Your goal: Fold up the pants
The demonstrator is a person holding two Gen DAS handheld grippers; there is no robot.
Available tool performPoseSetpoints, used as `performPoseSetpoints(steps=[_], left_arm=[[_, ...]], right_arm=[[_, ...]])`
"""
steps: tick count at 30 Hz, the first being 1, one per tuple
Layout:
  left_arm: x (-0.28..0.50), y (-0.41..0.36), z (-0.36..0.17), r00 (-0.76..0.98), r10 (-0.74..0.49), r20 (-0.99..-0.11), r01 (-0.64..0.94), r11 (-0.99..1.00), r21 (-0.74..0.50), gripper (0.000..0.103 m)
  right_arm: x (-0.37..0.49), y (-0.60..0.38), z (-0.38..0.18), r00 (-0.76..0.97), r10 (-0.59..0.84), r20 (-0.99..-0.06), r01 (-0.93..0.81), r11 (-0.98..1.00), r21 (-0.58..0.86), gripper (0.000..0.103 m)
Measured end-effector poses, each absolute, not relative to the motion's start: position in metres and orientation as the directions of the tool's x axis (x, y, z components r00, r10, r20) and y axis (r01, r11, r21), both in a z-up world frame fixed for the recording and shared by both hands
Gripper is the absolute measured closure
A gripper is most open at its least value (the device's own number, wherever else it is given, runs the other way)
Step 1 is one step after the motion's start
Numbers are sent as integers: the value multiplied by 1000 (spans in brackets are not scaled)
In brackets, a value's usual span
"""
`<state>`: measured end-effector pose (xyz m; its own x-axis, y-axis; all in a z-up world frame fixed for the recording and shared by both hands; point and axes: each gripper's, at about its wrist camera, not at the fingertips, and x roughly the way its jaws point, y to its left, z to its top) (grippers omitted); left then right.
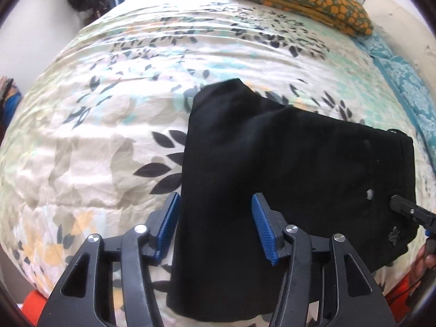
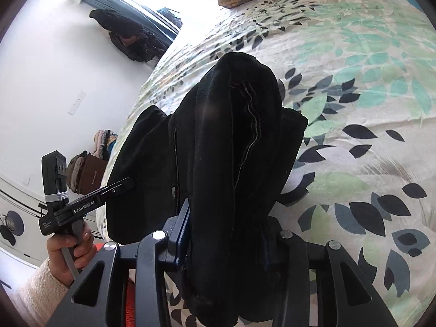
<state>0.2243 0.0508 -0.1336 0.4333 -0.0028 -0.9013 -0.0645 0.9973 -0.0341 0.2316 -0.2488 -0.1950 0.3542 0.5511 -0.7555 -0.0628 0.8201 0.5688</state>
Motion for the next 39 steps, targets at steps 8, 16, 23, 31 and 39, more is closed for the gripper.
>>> performPoseSetpoints(steps=[8, 16, 23, 31, 39], left_arm=[[152, 64, -81, 598, 66, -799, -58, 998, 39, 7], [87, 6, -51, 620, 91, -779, 1, 993, 117, 5], [59, -8, -45, 582, 37, -812, 22, 998, 61, 5], [49, -2, -38, 607, 78, -791, -12, 996, 89, 5], [44, 7, -35, 629, 90, -772, -8, 994, 110, 2]], right_arm=[[168, -317, -145, 576, 355, -736, 2, 900, 435, 0], [90, -270, -94, 616, -52, -786, 152, 987, 55, 0], [48, -211, -83, 668, -94, -738, 67, 996, -66, 0], [43, -194, -67, 683, -72, -727, 48, 997, -54, 0], [32, -178, -75, 669, -62, -741, 33, 998, -54, 0]])
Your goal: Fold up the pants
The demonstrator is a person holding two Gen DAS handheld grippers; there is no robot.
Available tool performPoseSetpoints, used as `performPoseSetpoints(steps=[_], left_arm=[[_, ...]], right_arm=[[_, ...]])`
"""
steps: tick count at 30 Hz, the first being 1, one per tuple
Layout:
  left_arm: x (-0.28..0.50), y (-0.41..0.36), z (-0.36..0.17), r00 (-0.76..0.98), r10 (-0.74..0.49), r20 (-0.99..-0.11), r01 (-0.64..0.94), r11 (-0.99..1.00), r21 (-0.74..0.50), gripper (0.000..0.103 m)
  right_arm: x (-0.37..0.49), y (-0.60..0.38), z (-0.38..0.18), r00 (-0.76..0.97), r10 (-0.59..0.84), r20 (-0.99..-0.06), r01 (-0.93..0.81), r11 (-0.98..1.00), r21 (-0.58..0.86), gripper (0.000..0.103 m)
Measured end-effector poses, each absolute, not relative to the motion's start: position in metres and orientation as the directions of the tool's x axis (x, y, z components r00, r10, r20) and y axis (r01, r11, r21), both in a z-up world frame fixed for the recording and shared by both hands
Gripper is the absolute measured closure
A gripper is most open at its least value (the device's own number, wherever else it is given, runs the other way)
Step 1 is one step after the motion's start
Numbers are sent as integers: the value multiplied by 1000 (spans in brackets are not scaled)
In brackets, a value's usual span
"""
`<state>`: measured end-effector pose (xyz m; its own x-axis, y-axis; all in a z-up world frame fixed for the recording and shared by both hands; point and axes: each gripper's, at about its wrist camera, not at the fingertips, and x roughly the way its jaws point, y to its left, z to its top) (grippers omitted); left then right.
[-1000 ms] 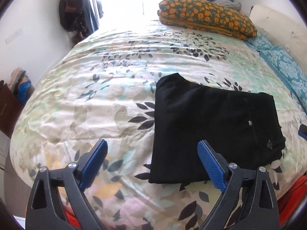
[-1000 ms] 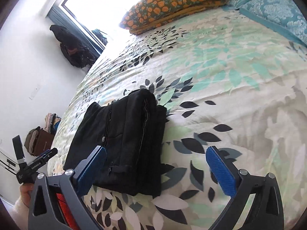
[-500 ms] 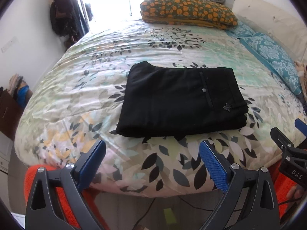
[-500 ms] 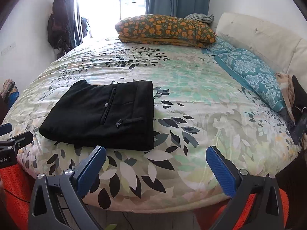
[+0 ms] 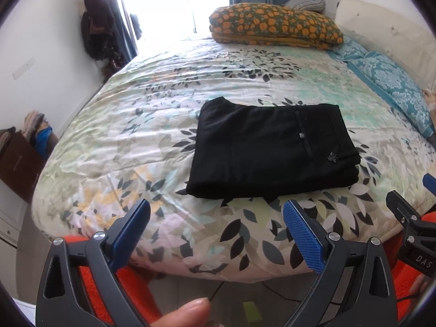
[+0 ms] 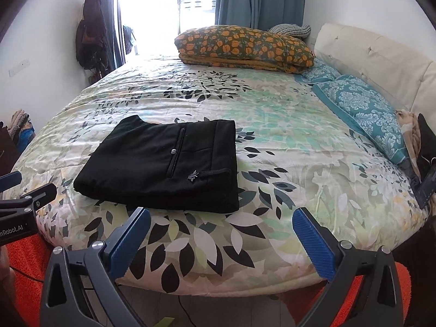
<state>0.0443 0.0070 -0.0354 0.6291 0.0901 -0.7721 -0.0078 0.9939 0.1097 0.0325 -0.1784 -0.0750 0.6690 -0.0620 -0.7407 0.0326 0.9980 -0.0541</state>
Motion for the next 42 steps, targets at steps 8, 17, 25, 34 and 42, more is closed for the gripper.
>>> performPoseSetpoints(steps=[8, 17, 25, 34, 42], left_arm=[[36, 7, -28, 609, 27, -792, 29, 998, 56, 1], [36, -4, -14, 653, 67, -755, 24, 994, 109, 1], [41, -2, -23, 628, 81, -774, 6, 994, 109, 1], [43, 3, -19, 627, 77, -775, -6, 996, 94, 1], [45, 2, -24, 616, 73, -785, -2, 996, 91, 1]], right_arm=[[26, -171, -60, 642, -55, -765, 18, 998, -56, 0], [25, -166, -54, 649, -52, -759, 8, 998, -61, 0], [24, -167, -60, 638, -48, -769, 12, 999, -52, 0], [24, -161, -54, 649, -55, -759, 12, 998, -62, 0], [24, -165, -53, 645, -60, -762, 22, 998, -61, 0]])
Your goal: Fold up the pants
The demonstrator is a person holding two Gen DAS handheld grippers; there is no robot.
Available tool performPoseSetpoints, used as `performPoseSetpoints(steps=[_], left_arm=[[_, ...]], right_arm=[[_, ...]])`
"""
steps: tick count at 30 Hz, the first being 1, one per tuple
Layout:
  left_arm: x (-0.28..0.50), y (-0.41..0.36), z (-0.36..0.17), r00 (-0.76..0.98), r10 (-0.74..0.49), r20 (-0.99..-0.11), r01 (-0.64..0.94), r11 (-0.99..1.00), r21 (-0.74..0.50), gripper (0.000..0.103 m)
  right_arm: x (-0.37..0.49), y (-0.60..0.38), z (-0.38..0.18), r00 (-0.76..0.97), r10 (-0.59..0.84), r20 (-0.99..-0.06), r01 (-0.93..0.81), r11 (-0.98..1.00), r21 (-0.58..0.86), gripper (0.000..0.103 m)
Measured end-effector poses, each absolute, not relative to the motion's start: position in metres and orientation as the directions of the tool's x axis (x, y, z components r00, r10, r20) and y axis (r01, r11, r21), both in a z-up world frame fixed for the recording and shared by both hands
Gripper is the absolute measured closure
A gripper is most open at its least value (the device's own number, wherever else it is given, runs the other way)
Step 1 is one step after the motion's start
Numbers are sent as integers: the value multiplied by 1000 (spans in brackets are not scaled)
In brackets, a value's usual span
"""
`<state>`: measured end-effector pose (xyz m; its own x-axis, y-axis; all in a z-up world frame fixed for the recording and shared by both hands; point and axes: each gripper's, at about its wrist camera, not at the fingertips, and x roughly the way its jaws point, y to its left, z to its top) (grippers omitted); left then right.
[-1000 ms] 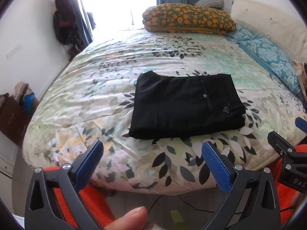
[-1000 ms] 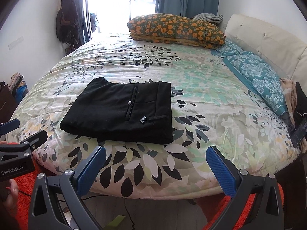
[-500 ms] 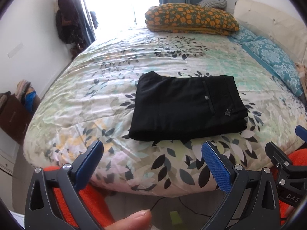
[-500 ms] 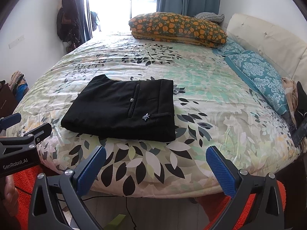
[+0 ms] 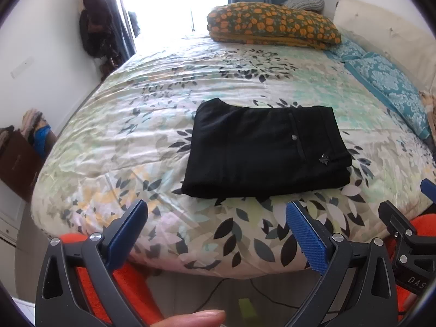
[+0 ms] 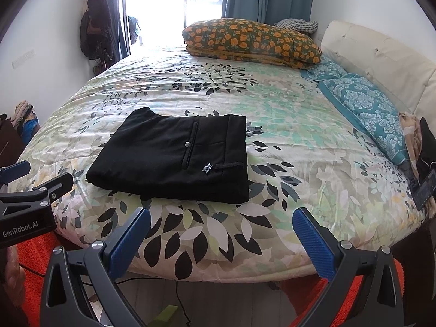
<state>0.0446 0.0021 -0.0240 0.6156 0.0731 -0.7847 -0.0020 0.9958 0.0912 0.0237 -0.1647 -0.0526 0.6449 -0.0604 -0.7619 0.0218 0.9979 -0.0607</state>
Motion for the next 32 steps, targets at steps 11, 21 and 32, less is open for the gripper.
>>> performPoseSetpoints(steps=[11, 21, 32], left_arm=[[44, 3, -25, 615, 66, -786, 5, 996, 87, 2], [43, 1, -23, 618, 52, -785, 16, 997, 79, 2], [41, -5, -26, 622, 69, -780, 22, 994, 105, 1]], right_arm=[[28, -164, -48, 656, -61, -752, 20, 998, -64, 0], [30, -161, -49, 656, -68, -752, 20, 997, -72, 0], [30, -165, -57, 642, -72, -764, 19, 997, -78, 0]])
